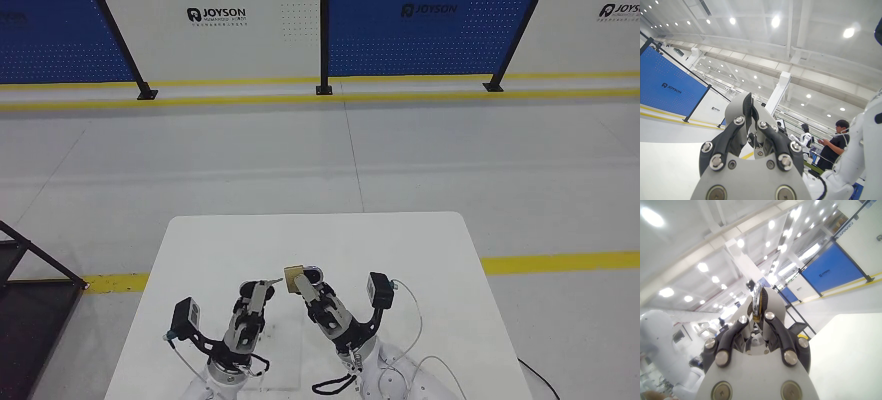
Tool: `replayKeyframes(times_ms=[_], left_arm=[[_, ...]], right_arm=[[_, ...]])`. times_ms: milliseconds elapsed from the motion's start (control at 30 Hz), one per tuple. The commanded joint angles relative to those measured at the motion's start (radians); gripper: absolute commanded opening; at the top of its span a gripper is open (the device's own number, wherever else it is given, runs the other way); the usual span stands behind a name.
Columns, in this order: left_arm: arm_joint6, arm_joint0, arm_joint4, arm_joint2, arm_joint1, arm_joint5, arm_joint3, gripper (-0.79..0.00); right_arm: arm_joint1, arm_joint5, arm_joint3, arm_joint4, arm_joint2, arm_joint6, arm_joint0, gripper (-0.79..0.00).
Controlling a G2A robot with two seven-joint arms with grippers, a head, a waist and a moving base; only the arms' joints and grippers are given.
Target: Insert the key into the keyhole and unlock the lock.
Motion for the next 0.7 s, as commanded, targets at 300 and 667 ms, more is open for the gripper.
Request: replayKeyframes(times_ms=[300, 667], left_arm=[[-0.027, 0.008, -0.06, -0.006, 0.001, -0.109, 0.016, -0.785], [-0.146, -0.007, -0.209, 0.011, 0.001, -0.18, 0.032, -0.785]], right_arm=[[0.0, 0.0, 0.0, 0.0, 0.0, 0.0, 0.0, -0.785], [0.0, 0.0, 0.0, 0.0, 0.0, 0.0, 0.0, -0.785]])
